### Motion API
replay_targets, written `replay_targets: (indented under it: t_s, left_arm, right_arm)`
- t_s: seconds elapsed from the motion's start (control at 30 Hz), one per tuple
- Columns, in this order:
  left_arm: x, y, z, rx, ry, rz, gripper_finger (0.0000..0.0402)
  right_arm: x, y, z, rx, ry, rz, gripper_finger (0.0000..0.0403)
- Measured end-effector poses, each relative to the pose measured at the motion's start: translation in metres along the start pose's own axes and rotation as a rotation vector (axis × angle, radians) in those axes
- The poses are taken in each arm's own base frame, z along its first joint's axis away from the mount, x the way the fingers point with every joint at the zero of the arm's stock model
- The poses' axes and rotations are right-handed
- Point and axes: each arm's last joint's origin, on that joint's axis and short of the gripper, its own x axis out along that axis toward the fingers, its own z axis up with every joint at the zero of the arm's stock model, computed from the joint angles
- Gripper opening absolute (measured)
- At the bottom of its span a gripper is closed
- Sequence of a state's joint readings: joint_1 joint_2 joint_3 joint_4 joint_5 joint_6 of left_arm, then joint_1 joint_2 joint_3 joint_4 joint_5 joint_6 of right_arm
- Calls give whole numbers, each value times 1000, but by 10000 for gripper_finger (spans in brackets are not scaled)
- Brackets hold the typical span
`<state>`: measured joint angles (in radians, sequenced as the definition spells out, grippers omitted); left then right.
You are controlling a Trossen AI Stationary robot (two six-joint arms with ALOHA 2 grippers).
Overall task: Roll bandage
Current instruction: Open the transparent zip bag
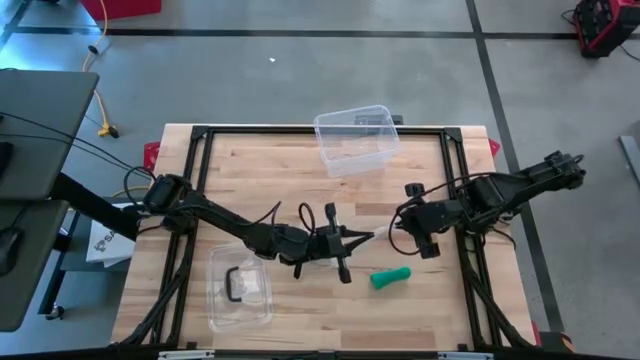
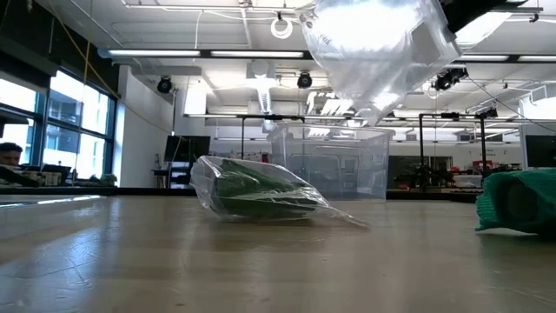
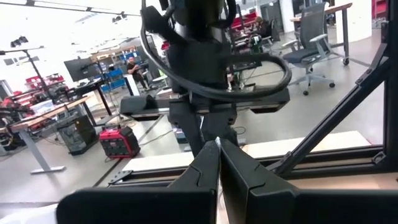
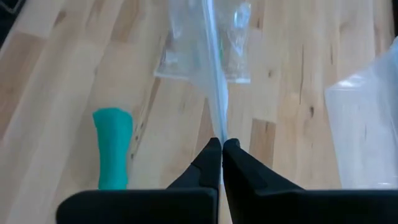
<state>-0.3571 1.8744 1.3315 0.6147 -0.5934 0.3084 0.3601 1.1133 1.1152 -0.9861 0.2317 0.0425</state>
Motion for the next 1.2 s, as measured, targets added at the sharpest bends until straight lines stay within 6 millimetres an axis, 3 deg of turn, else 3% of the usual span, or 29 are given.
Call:
replay_targets:
  t_s: [0.17, 0.3, 0.47, 0.67, 0.8, 1.03, 1.2]
  left_arm:
    - [0, -1, -1, 2, 8, -4, 0]
    - [-1, -2, -2, -1, 27, -36, 0]
    - [0, -4, -7, 8, 53, -113, 0]
    - [0, -5, -9, 14, 63, -133, 0]
    - [0, -5, -10, 18, 69, -136, 0]
    - [0, -6, -10, 17, 61, -173, 0]
    - [0, -6, -10, 16, 60, -175, 0]
  right_arm:
    - [-2, 4, -3, -22, 25, 12, 2]
    - [-16, 5, 0, -34, -50, 30, 15]
    - [-28, 9, 5, -28, -216, 63, 83]
    - [-6, 19, 7, -49, -333, 71, 160]
    - [6, 20, 2, -51, -340, 32, 162]
    - [-5, 17, 5, -45, -377, 19, 142]
    - [3, 19, 7, -51, -340, 61, 140]
